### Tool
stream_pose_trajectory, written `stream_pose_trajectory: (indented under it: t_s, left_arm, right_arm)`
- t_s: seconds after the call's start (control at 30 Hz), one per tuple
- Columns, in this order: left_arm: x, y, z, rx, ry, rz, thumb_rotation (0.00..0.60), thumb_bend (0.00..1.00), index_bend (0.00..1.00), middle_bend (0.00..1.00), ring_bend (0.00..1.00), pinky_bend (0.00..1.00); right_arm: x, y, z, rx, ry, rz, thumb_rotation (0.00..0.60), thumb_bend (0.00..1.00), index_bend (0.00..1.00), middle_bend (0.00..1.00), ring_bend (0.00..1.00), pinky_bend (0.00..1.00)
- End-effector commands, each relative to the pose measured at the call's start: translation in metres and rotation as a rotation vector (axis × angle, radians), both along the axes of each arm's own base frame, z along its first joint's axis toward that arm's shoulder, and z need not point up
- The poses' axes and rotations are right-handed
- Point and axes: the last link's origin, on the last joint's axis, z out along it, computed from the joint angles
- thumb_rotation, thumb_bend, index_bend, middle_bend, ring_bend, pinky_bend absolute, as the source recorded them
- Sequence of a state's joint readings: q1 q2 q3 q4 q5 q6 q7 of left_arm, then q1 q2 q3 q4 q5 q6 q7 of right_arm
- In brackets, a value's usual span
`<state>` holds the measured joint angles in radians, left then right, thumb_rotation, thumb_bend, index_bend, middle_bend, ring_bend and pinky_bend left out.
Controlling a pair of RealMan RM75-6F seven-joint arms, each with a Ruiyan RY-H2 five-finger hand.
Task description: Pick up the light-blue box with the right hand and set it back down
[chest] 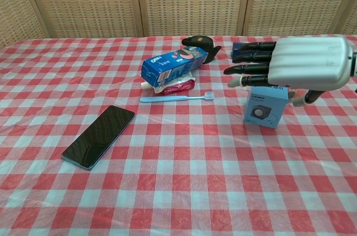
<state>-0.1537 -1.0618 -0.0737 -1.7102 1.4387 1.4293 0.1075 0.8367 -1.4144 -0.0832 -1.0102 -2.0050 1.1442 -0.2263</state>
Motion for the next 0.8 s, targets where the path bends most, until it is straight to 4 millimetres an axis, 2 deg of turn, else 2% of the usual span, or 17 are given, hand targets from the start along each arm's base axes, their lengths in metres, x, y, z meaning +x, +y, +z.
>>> stream_pose_trajectory:
  t_s: [0.03, 0.23, 0.33, 0.47, 0.57, 0.67, 0.8]
  left_arm:
    - [-0.0007, 0.0017, -0.0001, -0.001, 0.000, 0.004, 0.600, 0.00, 0.00, 0.00, 0.00, 0.00]
    - [-0.0013, 0.0035, -0.0010, -0.003, 0.004, 0.010, 0.600, 0.00, 0.00, 0.00, 0.00, 0.00]
    - [-0.0012, 0.0033, -0.0014, -0.002, 0.005, 0.010, 0.600, 0.00, 0.00, 0.00, 0.00, 0.00]
    - [-0.0012, 0.0033, -0.0015, -0.001, 0.005, 0.010, 0.600, 0.00, 0.00, 0.00, 0.00, 0.00]
    - [-0.0013, 0.0034, -0.0015, -0.002, 0.005, 0.011, 0.600, 0.00, 0.00, 0.00, 0.00, 0.00]
    - [-0.0010, 0.0032, -0.0015, -0.003, 0.005, 0.010, 0.600, 0.00, 0.00, 0.00, 0.00, 0.00]
    - [-0.0008, 0.0027, -0.0015, -0.003, 0.004, 0.008, 0.600, 0.00, 0.00, 0.00, 0.00, 0.00]
  right_arm:
    - [-0.0052, -0.0071, -0.0111, -0.012, 0.086, 0.039, 0.600, 0.22, 0.10, 0.02, 0.00, 0.00]
    - [-0.0119, -0.0110, -0.0158, -0.020, 0.110, 0.034, 0.600, 0.22, 0.13, 0.07, 0.00, 0.00]
    - [-0.0134, -0.0123, -0.0173, -0.021, 0.122, 0.053, 0.600, 0.23, 0.20, 0.16, 0.08, 0.03]
    - [-0.0122, -0.0113, -0.0164, -0.025, 0.094, 0.116, 0.600, 0.27, 0.38, 0.37, 0.32, 0.27]
    - [-0.0116, -0.0112, -0.0149, -0.040, 0.069, 0.160, 0.600, 0.35, 0.49, 0.48, 0.45, 0.42]
    - [-0.0112, -0.0114, -0.0137, -0.042, 0.044, 0.167, 0.600, 0.41, 0.53, 0.52, 0.50, 0.48]
    - [-0.0083, -0.0102, -0.0098, -0.034, -0.017, 0.151, 0.600, 0.42, 0.53, 0.53, 0.50, 0.49]
